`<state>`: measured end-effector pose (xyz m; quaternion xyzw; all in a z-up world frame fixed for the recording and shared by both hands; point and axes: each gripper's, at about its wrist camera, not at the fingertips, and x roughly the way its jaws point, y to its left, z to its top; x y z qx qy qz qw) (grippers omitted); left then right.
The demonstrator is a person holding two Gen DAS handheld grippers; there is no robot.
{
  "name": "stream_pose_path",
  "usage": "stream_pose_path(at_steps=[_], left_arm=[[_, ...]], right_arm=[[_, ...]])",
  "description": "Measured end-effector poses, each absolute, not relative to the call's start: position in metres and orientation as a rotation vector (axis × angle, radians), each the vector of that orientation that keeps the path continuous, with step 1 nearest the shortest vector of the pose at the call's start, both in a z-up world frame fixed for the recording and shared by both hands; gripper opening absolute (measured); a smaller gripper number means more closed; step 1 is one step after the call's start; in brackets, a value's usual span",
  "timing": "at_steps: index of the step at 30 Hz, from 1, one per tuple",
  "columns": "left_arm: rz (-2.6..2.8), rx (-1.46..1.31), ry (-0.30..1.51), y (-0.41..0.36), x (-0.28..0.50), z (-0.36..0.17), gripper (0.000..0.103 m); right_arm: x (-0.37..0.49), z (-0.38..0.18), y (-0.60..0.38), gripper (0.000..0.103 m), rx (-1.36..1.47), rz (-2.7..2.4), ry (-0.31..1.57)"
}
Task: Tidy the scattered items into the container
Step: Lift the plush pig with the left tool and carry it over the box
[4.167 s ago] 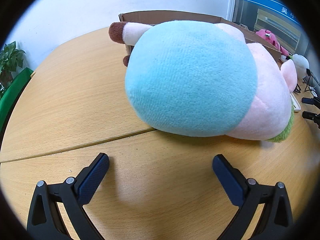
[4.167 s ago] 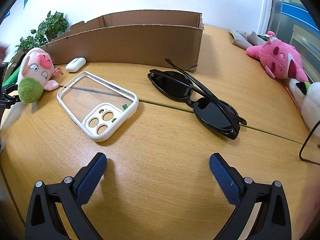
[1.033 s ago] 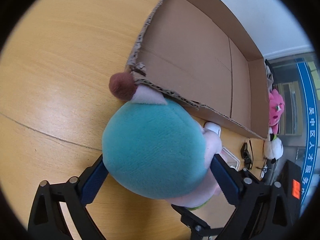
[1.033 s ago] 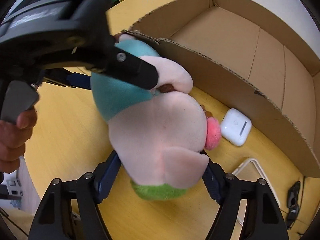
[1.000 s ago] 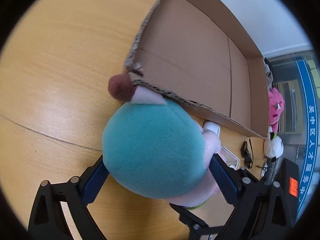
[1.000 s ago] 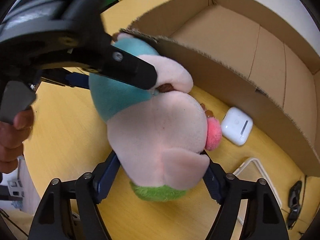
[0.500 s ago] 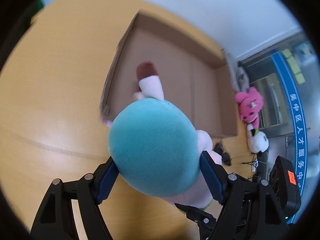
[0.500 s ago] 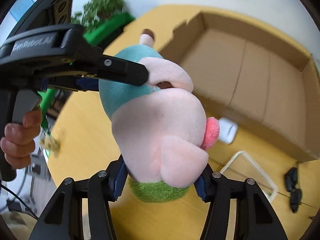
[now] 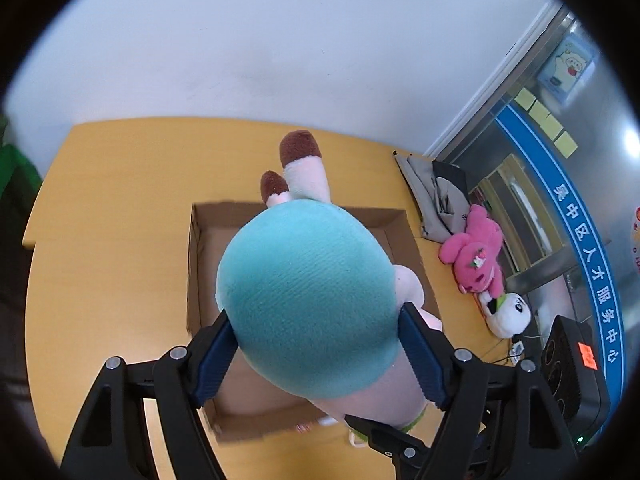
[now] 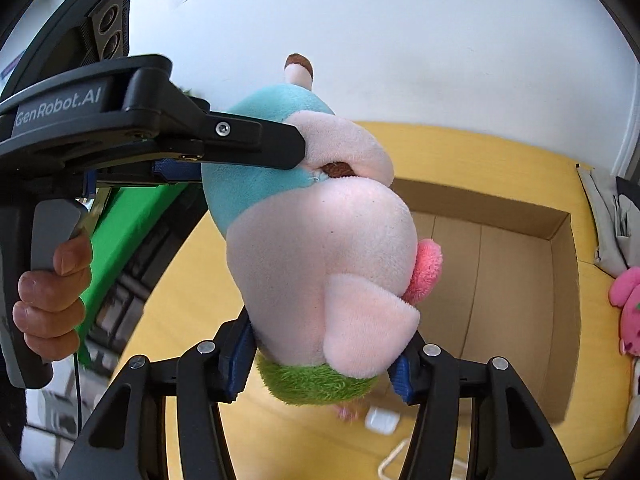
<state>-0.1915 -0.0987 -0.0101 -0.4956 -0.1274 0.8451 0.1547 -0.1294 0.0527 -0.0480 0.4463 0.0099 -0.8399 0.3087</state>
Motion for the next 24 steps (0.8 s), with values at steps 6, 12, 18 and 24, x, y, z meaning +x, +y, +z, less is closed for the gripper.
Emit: stream_pose_path(at_steps=[6,12,18,24], left_arm=[[2.393,-1.493,-0.282,-0.104,-0.271,-0.040,0.076],[2.315,-1.587,-0.233,-0.112,-0.335,-0.100,0.076],[2.224,-1.705,-0.114,-0.100,-0.369,-0.175,0.076],[2.210,-1.688,-0.065,-0.100,-0.382,-0.205,0.075]], right_arm=[[-0.194,-0.074,0.028,0.059,1.274,-2.231,-0.114],[-0.240,-0.121,0.005,0.059,1.381,-2.246,-0.247],[-0.258,-0.185,-0.014,0.059,1.519,-2.264,-0.421],[-0.269,-0.221,-0.034,0.059,1.591,-2.303,-0.524]])
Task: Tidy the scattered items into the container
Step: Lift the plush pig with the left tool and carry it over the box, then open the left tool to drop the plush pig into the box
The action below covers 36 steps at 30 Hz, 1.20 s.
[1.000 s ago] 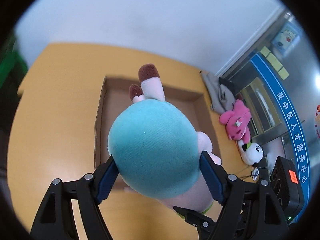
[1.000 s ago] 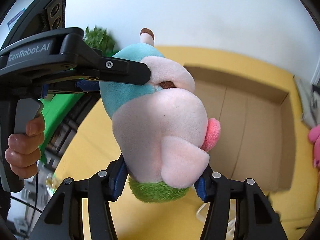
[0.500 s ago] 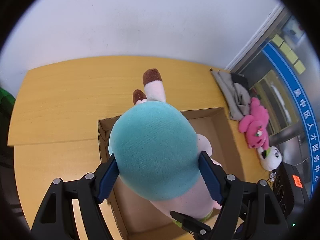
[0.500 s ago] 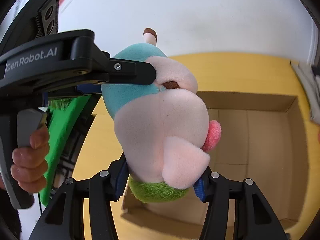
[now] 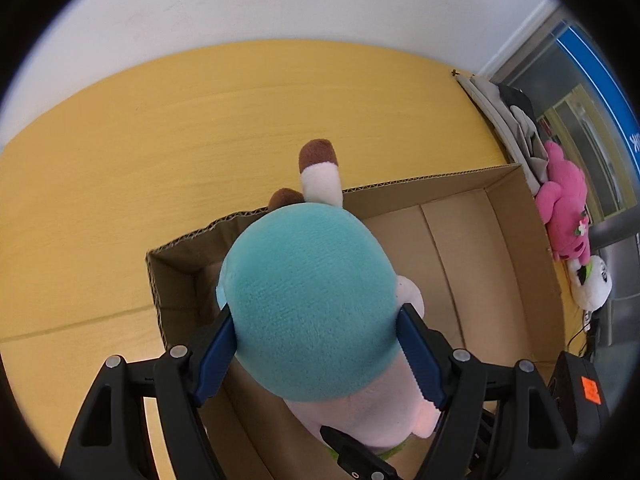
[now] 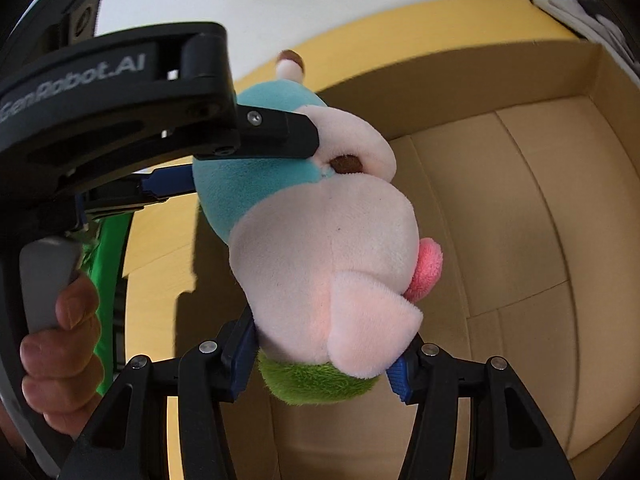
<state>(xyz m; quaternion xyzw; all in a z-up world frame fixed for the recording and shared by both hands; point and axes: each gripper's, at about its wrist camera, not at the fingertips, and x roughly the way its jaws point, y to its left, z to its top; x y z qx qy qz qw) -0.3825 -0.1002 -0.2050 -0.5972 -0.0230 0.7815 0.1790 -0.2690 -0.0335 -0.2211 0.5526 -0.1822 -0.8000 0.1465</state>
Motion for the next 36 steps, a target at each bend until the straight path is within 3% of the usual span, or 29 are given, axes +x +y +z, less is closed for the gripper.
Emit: stream_pose_path(at_steps=[23,31,36], left_arm=[[2.197,-1.660,0.079,-0.100,-0.369,-0.214,0.081],[2.288,-1.685,-0.056,-0.118,-0.381,-0.215,0.086],[2.365,-1.620,-0.157,-0.130,-0.383,-0.192,0.086]], right_arm=[[-0.244,-0.200,-0.128,0.060,1.685,-2.252,-0.708],[-0.264,-0.193,-0.170,0.079,1.682,-2.170,-0.689],[-0.264,-0.178,-0.193,0.085,1.679,-2.149,-0.673]])
